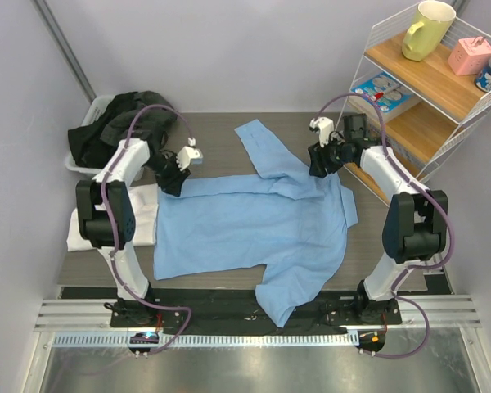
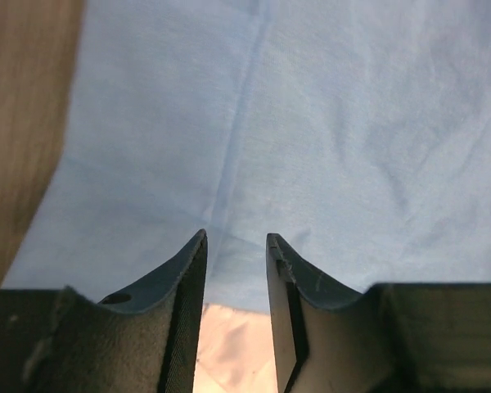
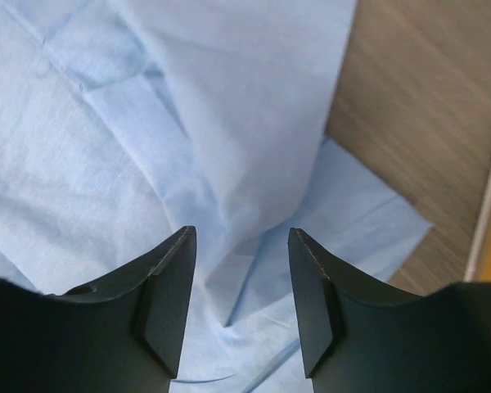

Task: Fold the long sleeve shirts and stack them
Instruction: Fold the shirt

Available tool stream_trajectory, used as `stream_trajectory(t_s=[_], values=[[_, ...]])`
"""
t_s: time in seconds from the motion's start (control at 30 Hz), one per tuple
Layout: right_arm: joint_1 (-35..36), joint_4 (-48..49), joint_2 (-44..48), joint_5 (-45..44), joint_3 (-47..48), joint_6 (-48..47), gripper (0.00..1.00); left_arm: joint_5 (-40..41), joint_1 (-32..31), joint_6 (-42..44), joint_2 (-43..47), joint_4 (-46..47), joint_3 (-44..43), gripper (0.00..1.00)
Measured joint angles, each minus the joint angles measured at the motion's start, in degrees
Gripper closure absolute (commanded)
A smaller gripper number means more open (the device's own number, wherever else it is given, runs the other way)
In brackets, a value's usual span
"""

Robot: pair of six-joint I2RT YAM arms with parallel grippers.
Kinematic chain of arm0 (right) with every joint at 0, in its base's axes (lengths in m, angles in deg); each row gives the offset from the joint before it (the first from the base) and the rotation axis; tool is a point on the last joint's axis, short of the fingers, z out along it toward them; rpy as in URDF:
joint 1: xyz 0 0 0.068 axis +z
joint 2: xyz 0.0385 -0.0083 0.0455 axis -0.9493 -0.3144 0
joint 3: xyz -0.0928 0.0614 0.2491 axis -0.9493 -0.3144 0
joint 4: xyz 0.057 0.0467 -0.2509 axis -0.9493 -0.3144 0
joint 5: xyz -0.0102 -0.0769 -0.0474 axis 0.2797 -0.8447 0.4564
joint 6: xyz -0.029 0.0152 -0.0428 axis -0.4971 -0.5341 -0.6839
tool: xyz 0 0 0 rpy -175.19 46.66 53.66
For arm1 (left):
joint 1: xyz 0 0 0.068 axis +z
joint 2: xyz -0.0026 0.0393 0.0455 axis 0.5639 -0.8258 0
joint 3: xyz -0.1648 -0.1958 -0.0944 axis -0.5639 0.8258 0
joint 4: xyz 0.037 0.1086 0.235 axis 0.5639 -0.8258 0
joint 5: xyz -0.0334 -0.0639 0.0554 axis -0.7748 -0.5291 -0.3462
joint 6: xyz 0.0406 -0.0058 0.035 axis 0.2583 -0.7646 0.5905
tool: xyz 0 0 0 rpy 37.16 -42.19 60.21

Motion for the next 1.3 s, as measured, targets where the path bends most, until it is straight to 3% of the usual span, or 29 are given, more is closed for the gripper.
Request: stream_trajectory(t_s=[0.3,0.53,0.87,1.1,1.3], values=[[-1.36,-0.55,-3.61,0.00,5.68,3.65,0.51,2.25,-0.59,-15.08,0.76,6.38,-4.04,0.64],[-1.25,-1.07,-12.87,-4.39,5.01,3.17,0.53,6.69,-3.23,-21.70,-5.35,10.47,-2.01,0.66],[-4.15,-0.83,-16.28,-10.34,4.79,-2.54,0.53,11.10,-9.09,-29.16,-9.57,13.77,-1.88,0.69],[-5.05,-3.56,-16.26,-8.33,6.47,-4.66,0.43,10.56,-9.73,-30.91,-10.25,14.49,-3.13,0.64],[-3.72,-5.77,-14.75,-2.21,13.20,-1.57,0.22,5.42,-8.20,-30.67,-7.65,15.82,-1.57,0.50]])
